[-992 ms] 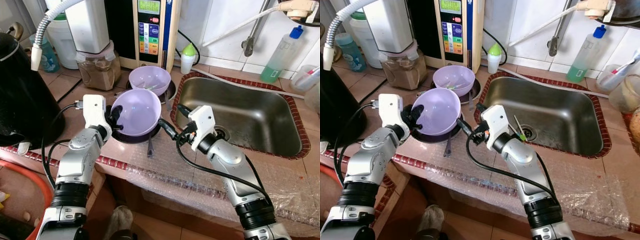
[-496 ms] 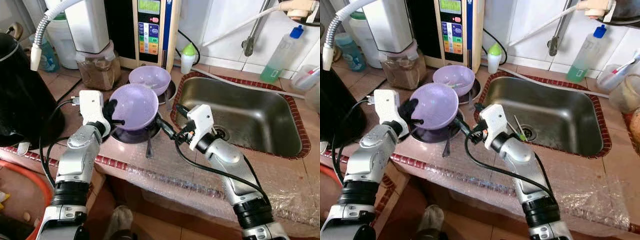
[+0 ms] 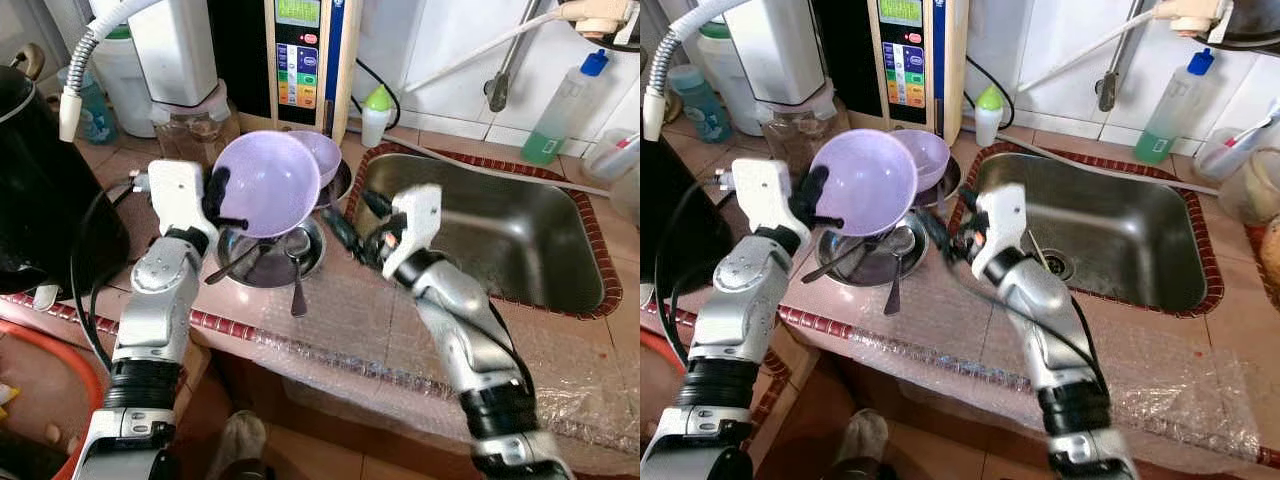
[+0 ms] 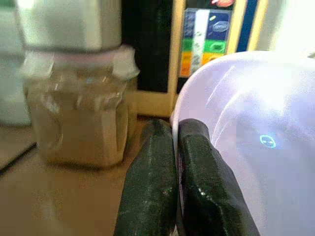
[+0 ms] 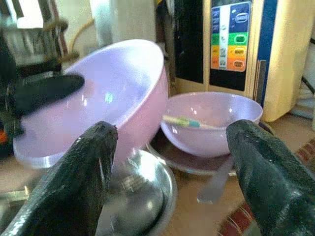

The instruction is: Kitchen organization

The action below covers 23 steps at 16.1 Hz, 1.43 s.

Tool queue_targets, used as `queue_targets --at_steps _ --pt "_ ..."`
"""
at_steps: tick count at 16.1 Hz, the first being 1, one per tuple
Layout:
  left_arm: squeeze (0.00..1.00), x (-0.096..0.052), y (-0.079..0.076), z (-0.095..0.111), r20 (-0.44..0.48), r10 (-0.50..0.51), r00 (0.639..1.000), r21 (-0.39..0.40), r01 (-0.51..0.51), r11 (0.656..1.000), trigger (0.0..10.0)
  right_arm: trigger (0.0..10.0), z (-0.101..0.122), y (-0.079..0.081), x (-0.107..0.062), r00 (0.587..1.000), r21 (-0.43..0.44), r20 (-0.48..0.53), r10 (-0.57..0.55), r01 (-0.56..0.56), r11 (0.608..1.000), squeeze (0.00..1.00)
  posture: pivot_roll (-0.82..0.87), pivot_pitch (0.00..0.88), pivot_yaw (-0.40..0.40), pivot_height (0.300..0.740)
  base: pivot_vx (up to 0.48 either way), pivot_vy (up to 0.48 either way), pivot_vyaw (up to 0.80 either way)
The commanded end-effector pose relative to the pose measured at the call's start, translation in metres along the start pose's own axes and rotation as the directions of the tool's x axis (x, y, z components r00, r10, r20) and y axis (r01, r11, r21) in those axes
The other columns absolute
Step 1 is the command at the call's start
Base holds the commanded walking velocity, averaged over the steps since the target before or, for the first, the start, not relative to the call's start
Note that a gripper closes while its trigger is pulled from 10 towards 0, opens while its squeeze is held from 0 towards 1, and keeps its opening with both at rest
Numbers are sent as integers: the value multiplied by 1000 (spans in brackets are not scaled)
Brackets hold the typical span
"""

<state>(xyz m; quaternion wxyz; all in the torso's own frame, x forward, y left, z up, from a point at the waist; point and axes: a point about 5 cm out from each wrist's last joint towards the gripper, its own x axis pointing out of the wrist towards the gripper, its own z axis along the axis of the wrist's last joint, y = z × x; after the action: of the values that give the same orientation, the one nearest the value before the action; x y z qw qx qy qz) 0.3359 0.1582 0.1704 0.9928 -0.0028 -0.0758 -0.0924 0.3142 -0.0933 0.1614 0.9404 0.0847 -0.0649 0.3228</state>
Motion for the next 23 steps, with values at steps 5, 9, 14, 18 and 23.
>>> queue_targets --at_steps 5,9,14,18,23 --pt "0 3 -9 7 50 -40 998 71 36 997 0 10000 21 7 13 996 134 82 41 -51 990 0 41 0 2 740 0 0 0" --pt "0 2 -22 14 107 -105 989 62 98 993 0 10000 11 14 26 999 84 5 47 -47 995 0 41 0 0 740 0 0 0" --pt "0 1 -35 17 142 -171 975 95 159 983 0 0 10 11 56 996 80 -58 -63 68 994 0 44 0 -8 740 0 0 0" --pt "0 0 -33 16 150 -161 976 116 144 983 0 0 17 1 63 988 168 -56 -144 151 974 0 44 0 -14 740 0 0 0" --pt "0 1 -34 20 184 -165 969 168 134 977 2392 0 9 -8 61 971 191 -112 -210 228 955 0 35 0 -9 740 0 0 0"
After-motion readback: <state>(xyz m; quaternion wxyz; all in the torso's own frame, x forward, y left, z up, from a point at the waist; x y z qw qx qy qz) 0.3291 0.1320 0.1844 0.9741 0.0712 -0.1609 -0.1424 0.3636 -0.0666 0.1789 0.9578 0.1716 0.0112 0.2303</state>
